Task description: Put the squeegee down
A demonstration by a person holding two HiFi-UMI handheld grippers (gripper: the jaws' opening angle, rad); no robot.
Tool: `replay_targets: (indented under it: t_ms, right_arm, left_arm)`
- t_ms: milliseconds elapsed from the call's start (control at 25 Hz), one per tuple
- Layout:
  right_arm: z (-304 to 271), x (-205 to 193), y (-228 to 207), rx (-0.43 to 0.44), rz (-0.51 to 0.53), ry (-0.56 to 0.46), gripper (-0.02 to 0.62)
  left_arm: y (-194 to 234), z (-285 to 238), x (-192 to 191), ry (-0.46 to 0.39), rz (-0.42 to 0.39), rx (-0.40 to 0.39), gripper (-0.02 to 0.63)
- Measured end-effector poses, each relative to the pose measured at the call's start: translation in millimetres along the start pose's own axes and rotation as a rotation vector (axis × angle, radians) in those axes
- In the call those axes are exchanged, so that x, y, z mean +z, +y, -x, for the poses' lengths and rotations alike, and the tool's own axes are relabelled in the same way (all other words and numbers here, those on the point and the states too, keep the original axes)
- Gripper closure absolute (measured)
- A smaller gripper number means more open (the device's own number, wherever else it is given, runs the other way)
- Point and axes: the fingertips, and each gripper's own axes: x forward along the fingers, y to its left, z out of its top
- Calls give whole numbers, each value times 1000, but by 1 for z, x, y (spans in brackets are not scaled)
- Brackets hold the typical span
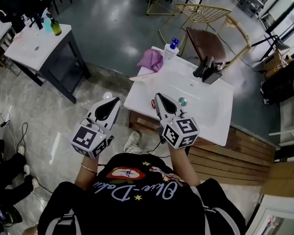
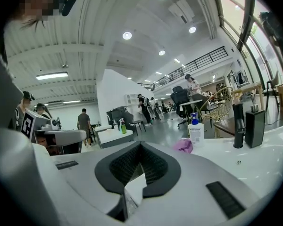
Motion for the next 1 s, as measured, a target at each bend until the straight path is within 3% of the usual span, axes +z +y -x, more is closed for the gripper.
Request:
replay_targets:
  t_ms: [1000]
  right_arm:
    - [51, 29, 19, 23, 18, -77, 601]
  left_arm:
    - [-38, 10, -4, 5, -8, -53, 612]
